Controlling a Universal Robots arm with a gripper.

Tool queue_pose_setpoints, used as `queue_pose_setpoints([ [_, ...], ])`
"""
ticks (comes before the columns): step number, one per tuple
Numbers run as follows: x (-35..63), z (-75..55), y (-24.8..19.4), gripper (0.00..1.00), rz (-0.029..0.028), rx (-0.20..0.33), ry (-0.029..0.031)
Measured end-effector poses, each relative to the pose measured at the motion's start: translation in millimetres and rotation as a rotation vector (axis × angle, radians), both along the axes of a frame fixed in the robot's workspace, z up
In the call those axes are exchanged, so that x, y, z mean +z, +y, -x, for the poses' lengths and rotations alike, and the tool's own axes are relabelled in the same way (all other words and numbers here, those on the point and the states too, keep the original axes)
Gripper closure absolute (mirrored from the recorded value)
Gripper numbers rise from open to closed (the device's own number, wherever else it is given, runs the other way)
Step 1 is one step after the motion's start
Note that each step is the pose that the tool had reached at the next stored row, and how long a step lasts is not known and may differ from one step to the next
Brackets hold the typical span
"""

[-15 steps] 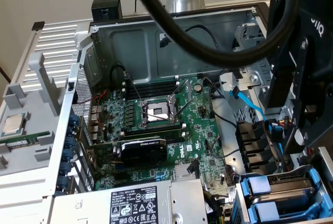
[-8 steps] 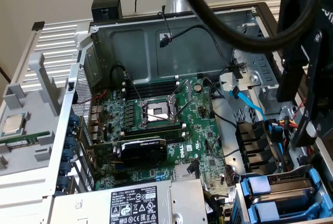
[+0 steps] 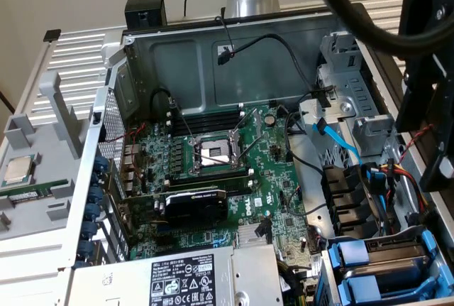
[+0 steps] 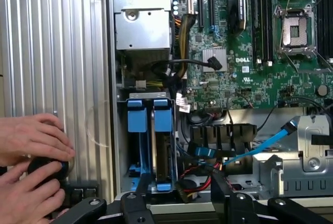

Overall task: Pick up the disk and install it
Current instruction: 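Insert the first disk wire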

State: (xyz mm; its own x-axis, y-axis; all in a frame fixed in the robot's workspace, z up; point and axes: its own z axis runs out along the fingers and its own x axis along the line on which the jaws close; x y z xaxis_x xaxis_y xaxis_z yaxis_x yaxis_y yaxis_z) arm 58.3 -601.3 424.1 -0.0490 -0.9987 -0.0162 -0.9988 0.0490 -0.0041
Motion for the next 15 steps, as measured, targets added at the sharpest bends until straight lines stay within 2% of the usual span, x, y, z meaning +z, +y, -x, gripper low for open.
queue_pose_setpoints([
  [4,-0.3,-7.5,2.2,0.43,-0.0002,-0.002,0.0000],
  [11,-0.3,-8.1,2.5,0.43,0.0000,-0.002,0.0000],
  [15,-0.4,-12.9,2.9,0.43,0.0002,-0.005,-0.0001],
])
